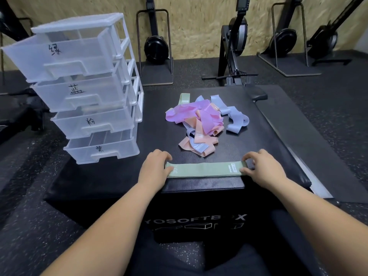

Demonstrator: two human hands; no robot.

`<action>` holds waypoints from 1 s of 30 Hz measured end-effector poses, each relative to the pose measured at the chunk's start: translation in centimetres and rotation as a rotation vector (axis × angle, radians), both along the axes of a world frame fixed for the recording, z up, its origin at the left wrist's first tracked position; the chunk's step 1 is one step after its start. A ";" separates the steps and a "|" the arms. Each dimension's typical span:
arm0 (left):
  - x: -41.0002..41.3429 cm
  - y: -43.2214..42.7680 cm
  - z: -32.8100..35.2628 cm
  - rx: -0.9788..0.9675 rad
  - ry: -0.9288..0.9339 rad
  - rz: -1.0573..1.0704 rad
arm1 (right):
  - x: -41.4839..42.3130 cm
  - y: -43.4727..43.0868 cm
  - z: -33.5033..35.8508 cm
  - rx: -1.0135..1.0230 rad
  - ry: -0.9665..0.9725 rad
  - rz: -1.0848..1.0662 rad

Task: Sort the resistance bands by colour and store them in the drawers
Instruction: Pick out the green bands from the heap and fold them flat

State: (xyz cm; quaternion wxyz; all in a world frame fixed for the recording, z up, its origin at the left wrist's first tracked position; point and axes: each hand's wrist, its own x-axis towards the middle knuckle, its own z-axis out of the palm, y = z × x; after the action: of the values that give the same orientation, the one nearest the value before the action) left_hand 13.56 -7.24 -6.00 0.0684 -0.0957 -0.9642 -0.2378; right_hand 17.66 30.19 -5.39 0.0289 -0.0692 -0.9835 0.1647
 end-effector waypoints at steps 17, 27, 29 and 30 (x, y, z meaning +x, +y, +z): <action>-1.3 -0.7 1.8 -0.237 -0.176 -0.322 | -2.1 -0.3 3.2 0.240 -0.153 0.426; -2.7 -0.6 2.5 -0.277 -0.235 -0.365 | -3.0 -0.7 4.3 0.233 -0.239 0.446; -3.3 -0.6 2.8 -0.257 -0.236 -0.366 | -3.8 -0.9 4.8 0.214 -0.241 0.466; -3.7 -0.6 3.0 -0.228 -0.234 -0.354 | -4.2 -1.1 5.1 0.193 -0.231 0.468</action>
State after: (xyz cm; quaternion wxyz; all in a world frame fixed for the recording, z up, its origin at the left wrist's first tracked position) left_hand 9.86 -7.83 -3.01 -0.0978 -0.2420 -0.9544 -0.1452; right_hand 13.43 29.13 -0.33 -0.1157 0.1447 -0.9807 0.0632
